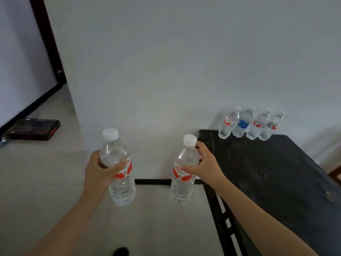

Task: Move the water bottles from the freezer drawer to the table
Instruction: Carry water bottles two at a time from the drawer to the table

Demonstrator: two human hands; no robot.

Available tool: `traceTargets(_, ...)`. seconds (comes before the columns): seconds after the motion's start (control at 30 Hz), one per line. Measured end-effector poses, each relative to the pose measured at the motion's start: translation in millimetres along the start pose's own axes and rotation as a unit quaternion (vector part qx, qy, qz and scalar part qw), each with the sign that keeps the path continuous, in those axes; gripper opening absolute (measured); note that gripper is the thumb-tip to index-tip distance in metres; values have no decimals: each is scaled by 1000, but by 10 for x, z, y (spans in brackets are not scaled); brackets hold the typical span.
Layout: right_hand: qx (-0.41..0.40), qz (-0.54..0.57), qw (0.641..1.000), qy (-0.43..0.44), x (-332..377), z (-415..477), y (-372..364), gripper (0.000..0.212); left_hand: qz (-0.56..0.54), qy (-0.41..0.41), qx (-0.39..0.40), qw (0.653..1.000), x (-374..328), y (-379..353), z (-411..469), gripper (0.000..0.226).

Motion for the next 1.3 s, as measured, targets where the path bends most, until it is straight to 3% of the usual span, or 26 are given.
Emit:
traceTargets(0.23, -125, 5, 989, -81, -54, 504, 306, 68, -16, -21, 129, 991, -151, -651, 1259, 49)
traceTargets(0.37, -203, 0, 969, -143, -267, 502, 518, 72, -32, -12, 189, 981, -44, -1099, 1670, 70)
traceTargets(0.53, -266, -32, 939, -214, -637, 266, 822, 72, -18, 21, 263, 965, 221, -1803, 1677, 67)
traceTargets(0.73, -331, -35, 907, -257, -1073, 24, 1341, 69, 3, 17, 347, 938, 249, -2724, 1448, 79)
traceTargets(0.9, -367, -27, 892, -264, -1576, -26, 1938, 68, 26, -19, 398, 917, 182, -3637, 1271, 46)
traceTargets(1.17, -356, -35, 899, -254, -2207, 386, 2925, 71, 59, -38, 427, 902, 293, -5056, 1151, 48)
traceTargets(1.3, -349, -12, 901, -257, -2457, 597, 3183, 70, 48, 33, 432, 900, 382, -5517, 1016, 56)
Point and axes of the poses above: each hand's wrist, its own z-axis towards the middle knuckle, its own y-axis out of the back of the hand, x = y × z, the point moved 7 cm from there along z, towards the middle knuckle
